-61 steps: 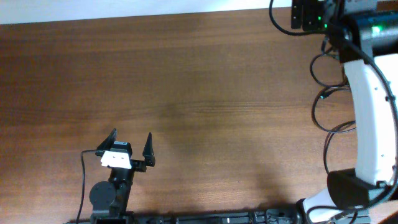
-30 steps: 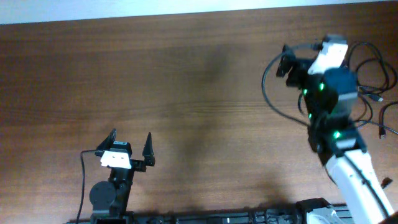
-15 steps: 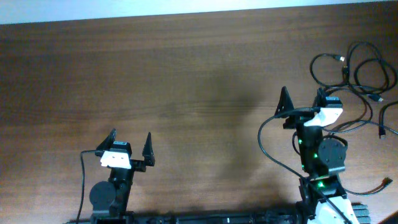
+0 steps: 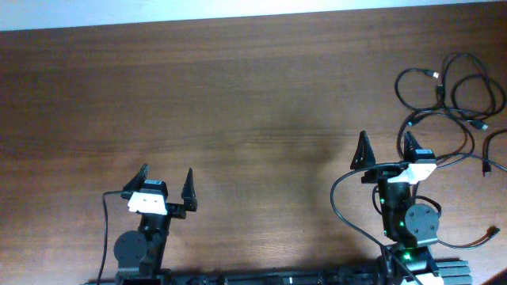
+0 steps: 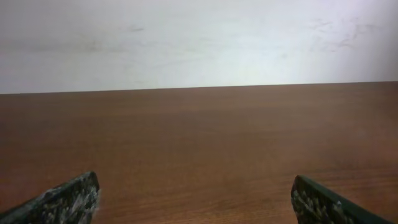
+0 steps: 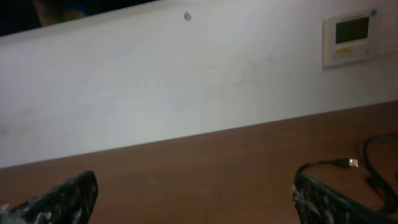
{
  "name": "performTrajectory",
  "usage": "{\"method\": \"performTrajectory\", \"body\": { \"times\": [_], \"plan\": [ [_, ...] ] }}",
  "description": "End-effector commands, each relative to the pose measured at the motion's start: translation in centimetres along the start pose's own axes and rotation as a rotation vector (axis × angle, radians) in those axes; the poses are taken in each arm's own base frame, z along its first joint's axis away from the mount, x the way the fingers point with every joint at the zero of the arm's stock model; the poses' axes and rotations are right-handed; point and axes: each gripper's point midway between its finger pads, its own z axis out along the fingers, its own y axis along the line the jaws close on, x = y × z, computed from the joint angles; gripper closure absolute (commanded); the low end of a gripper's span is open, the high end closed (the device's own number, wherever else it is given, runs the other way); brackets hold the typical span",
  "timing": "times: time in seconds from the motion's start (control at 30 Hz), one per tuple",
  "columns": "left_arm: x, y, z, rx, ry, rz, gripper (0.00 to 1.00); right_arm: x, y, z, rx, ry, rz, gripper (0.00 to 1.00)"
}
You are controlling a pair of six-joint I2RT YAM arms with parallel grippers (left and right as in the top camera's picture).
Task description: Untangle cables
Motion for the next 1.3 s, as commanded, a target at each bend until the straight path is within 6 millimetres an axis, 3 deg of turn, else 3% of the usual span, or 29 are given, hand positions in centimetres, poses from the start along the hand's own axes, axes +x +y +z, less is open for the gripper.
{"method": "performTrajectory", "body": {
  "times": [0.0, 0.27, 0.53, 0.87, 1.27],
  "plan": [
    [0.1, 0.3, 0.0, -0.013, 0.002, 0.008, 0.01, 1.4, 0.0, -0.4, -0.002, 0.053, 0.003, 0.01],
    [0.1, 0.3, 0.0, -0.013, 0.002, 0.008, 0.01, 7.8, -1.6, -3.1, 0.053, 0.324, -0.028, 0.01],
    [0.1, 0.3, 0.0, -0.013, 0.002, 0.008, 0.01, 3.8, -1.1, -3.3, 0.030, 0.154, -0.048, 0.01],
    [0.1, 0.3, 0.0, -0.013, 0.002, 0.008, 0.01, 4.3, 0.0, -3.4, -0.048, 0.171, -0.218, 0.01],
    [0.1, 0.3, 0.0, -0.013, 0.002, 0.008, 0.01, 4.2, -0.1, -3.3, -0.047, 0.171, -0.216, 0.01]
  ]
}}
